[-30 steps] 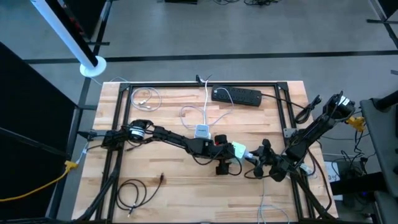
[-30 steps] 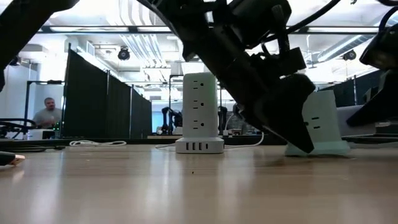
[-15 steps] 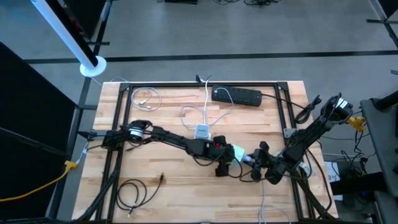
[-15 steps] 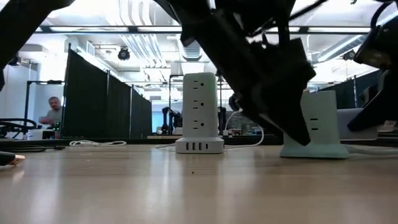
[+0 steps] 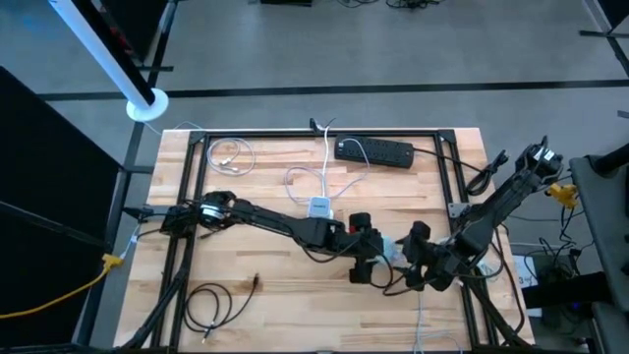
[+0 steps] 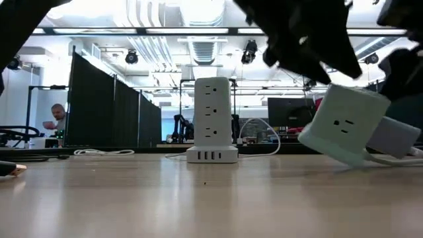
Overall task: Insert USB
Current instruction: Insert the white charger cable into the top white outlet extension
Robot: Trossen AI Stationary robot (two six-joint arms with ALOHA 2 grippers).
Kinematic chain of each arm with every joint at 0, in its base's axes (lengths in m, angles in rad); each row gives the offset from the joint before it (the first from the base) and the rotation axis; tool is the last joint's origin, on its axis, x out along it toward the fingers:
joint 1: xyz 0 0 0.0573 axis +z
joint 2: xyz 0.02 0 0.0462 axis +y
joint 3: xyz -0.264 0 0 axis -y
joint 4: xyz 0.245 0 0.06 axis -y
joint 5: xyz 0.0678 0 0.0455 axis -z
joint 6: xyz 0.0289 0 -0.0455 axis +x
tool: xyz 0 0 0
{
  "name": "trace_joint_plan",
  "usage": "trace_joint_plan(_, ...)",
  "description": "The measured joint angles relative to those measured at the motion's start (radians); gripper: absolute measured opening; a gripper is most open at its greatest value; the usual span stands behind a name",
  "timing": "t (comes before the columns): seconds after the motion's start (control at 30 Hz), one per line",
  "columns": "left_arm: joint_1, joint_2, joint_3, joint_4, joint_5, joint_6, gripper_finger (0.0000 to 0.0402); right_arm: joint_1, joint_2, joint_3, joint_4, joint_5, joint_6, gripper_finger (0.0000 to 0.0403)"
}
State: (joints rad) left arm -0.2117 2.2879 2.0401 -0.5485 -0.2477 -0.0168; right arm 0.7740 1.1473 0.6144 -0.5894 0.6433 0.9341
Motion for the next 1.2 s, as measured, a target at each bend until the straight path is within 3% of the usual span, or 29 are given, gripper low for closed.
trace_joint_plan(0.3,0.004,-0.007,0.107,-0.273,-0.056,0.039,0.0311,-0.085,0.001,0.004,0.060,0.038,-0.012,0.0353)
trace_joint_plan(0.53,-0.009,-0.058,0.322,-0.613,-0.084,-0.047,0.0311,-0.196,0.018,0.004,0.192,0.017,-0.177,0.0353)
trace_joint_plan(0.83,-0.023,-0.242,0.245,-0.674,-0.088,-0.201,0.0311,-0.336,0.147,0.004,0.357,-0.130,-0.337,0.0354)
trace_joint_plan(1.0,-0.033,-0.268,0.241,-0.673,-0.094,-0.240,0.0311,-0.387,0.231,0.005,0.368,-0.231,-0.290,0.0348)
trace_joint_plan(1.1,-0.041,-0.272,0.241,-0.672,-0.096,-0.240,0.0311,-0.389,0.261,0.006,0.373,-0.239,-0.264,0.0312)
trace_joint_plan(1.2,-0.044,-0.263,0.239,-0.673,-0.095,-0.240,0.0311,-0.389,0.267,0.021,0.359,-0.247,-0.267,0.0315)
